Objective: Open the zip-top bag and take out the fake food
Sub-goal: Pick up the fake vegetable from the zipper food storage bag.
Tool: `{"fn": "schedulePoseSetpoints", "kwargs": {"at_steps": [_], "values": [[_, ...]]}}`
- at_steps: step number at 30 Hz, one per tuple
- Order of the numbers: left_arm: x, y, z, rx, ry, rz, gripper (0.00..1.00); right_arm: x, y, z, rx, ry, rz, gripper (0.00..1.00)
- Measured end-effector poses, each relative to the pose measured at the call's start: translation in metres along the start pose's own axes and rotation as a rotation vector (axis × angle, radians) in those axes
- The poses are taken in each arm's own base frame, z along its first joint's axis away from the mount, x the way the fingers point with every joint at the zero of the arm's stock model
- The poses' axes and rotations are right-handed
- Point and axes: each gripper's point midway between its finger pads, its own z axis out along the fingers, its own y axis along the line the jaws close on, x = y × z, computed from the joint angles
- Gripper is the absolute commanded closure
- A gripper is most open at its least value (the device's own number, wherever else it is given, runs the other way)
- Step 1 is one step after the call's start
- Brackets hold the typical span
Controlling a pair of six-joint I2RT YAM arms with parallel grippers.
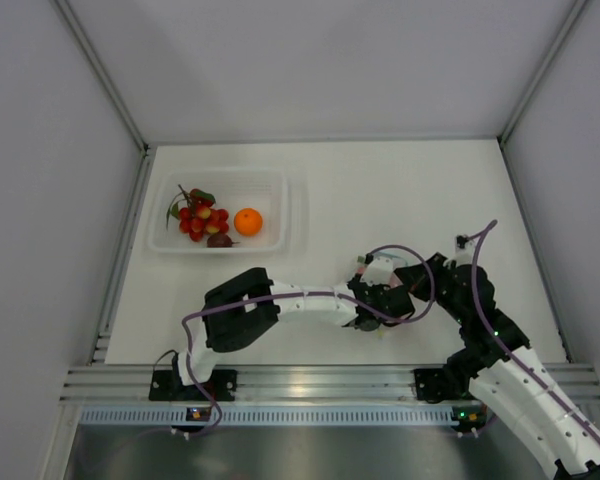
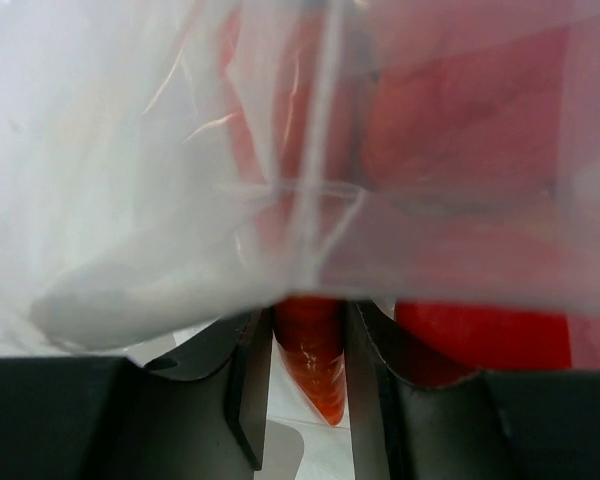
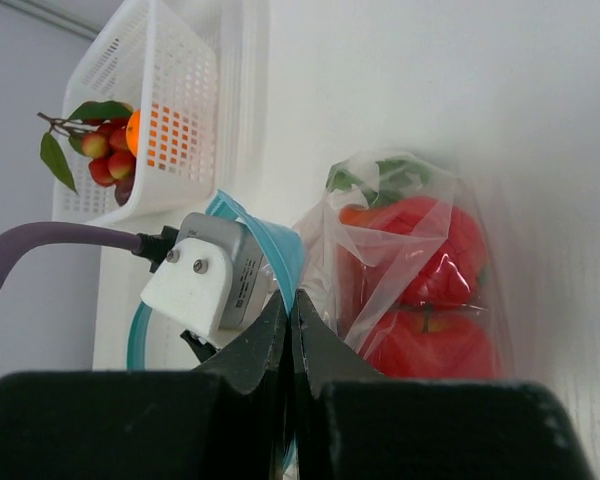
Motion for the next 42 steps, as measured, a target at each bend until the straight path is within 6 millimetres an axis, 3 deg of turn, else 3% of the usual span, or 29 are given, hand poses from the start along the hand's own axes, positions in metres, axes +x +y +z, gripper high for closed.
{"fn": "schedulePoseSetpoints", "kwargs": {"at_steps": [2,5,6,7,14,15,18,22,26,29,37,42], "values": [[0.0,0.001,-0.001,0.001,0.001,-0.005,1.0,0.001,0.001,0.0,-0.003,0.01,-0.01,1.0],[0.002,0.002,-0.004,0.014,0.004,-0.014,0.89,0.004,0.005,0.0,-0.004,0.04,-0.048,1.0],[0.001,0.002,-0.006,0.022,0.004,-0.019,0.72,0.005,0.007,-0.001,-0.006,0.051,-0.061,1.0],[0.001,0.003,-0.008,0.029,0.003,-0.024,0.68,0.007,0.009,-0.001,-0.008,0.058,-0.074,1.0],[-0.006,0.008,-0.014,0.026,-0.019,-0.012,0.61,0.005,0.018,-0.004,-0.019,0.05,-0.131,1.0],[-0.006,0.009,-0.013,0.024,-0.021,-0.005,0.51,0.005,0.018,-0.004,-0.016,0.047,-0.133,1.0],[-0.009,0.013,-0.013,0.008,-0.037,0.015,0.37,0.005,0.018,-0.004,-0.013,0.044,-0.139,1.0],[-0.012,0.019,-0.012,-0.015,-0.05,0.04,0.38,0.005,0.017,-0.003,-0.005,0.042,-0.145,1.0],[-0.015,0.022,-0.012,-0.031,-0.06,0.065,0.49,0.003,0.018,-0.002,-0.006,0.035,-0.144,1.0],[-0.018,0.025,-0.011,-0.042,-0.071,0.08,0.51,0.003,0.018,-0.001,-0.006,0.032,-0.145,1.0],[-0.025,0.033,-0.006,-0.074,-0.091,0.119,0.49,-0.003,0.016,0.005,0.028,-0.011,-0.153,1.0],[-0.024,0.037,-0.001,-0.089,-0.079,0.131,0.62,-0.003,0.008,0.009,0.083,-0.037,-0.169,1.0]]}}
